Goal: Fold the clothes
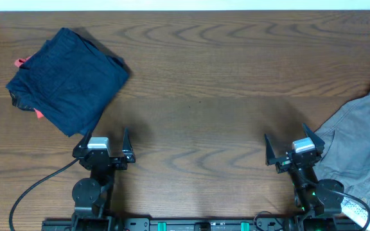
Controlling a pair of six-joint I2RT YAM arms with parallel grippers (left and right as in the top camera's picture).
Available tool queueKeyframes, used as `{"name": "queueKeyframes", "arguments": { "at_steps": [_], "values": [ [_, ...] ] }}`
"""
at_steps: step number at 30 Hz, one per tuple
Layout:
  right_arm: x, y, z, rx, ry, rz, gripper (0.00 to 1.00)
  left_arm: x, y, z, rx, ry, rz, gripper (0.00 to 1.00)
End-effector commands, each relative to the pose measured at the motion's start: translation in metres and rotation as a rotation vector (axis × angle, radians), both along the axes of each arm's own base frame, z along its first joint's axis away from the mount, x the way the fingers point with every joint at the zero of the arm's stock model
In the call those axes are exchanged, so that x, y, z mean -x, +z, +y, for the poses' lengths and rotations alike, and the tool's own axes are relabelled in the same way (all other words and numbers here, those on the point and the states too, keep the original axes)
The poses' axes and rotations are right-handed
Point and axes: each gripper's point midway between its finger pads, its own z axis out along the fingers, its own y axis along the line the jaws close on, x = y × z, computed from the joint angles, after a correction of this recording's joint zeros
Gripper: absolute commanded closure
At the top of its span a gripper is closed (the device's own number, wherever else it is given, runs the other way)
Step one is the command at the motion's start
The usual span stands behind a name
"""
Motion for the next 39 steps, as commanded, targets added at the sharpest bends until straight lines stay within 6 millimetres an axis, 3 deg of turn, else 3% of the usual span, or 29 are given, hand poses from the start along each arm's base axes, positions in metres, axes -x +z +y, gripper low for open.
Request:
{"name": "queueKeyframes", "arguments": {
  "at_steps": [1,33,39],
  "values": [
    [0.001,0.000,0.002,0.010,0.011,-0.004,0.01,0.001,-0.017,0.005,-0.012,0.023,0.051,0.02],
    [0.001,0.001,0.004,0.009,0.021,-0.007,0.01,0.001,-0.017,0.004,-0.012,0.023,0.051,0.02],
    [-0.001,0.003,-0.010,-0.179,-0.075,0.041,0.01,0.000,-0.008,0.004,0.045,0.028,0.022,0.02]
  ]
}}
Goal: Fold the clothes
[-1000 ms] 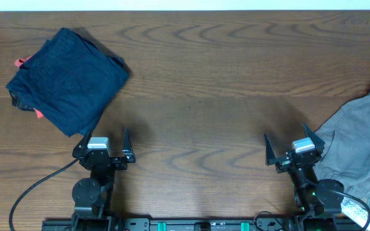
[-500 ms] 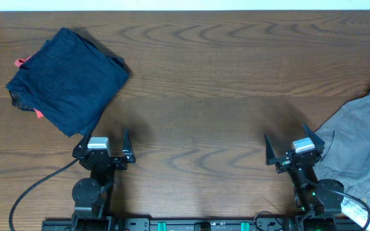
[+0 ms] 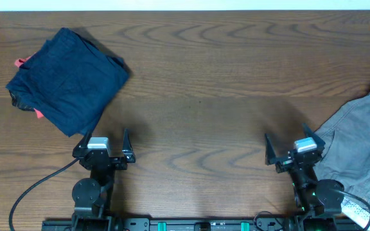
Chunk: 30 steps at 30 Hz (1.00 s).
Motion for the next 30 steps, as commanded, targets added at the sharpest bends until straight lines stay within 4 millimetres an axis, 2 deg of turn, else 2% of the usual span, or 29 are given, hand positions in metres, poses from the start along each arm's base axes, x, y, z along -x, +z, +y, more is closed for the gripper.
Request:
{"name": "queueKeyframes", "arguments": {
  "at_steps": [1,5,8,11,15,19,23,27,30],
  "values": [
    [-0.001,0.005,-0.015,-0.151,-0.100,0.037,0.01,0.001,-0.011,0.003,0.072,0.027,0.042,0.02],
    [0.004,0.019,-0.031,-0.157,-0.197,0.061,0.01,0.008,-0.014,-0.004,0.155,-0.002,0.133,0.02],
    [0.008,0.029,-0.041,-0.145,-0.257,0.106,0.01,0.014,-0.003,-0.009,0.163,-0.027,0.187,0.02],
    [0.010,0.032,-0.046,-0.123,-0.295,0.205,0.01,0.020,0.010,-0.010,0.195,-0.021,0.264,0.02],
    [0.006,0.025,-0.052,-0.091,-0.341,0.382,0.01,0.024,0.017,-0.010,0.194,-0.003,0.410,0.02],
    [0.005,0.003,-0.065,-0.087,-0.450,0.611,0.01,0.027,0.018,-0.015,0.195,-0.012,0.574,0.02],
    [0.001,-0.031,-0.068,-0.033,-0.482,0.831,0.01,0.026,0.017,-0.030,0.227,-0.079,0.703,0.02],
    [0.000,-0.067,-0.071,0.019,-0.497,0.978,0.01,0.023,0.009,-0.045,0.268,-0.155,0.777,0.02],
    [0.011,-0.094,-0.086,0.058,-0.612,1.095,0.20,0.021,0.001,-0.047,0.274,-0.156,0.819,0.02]
  ]
}}
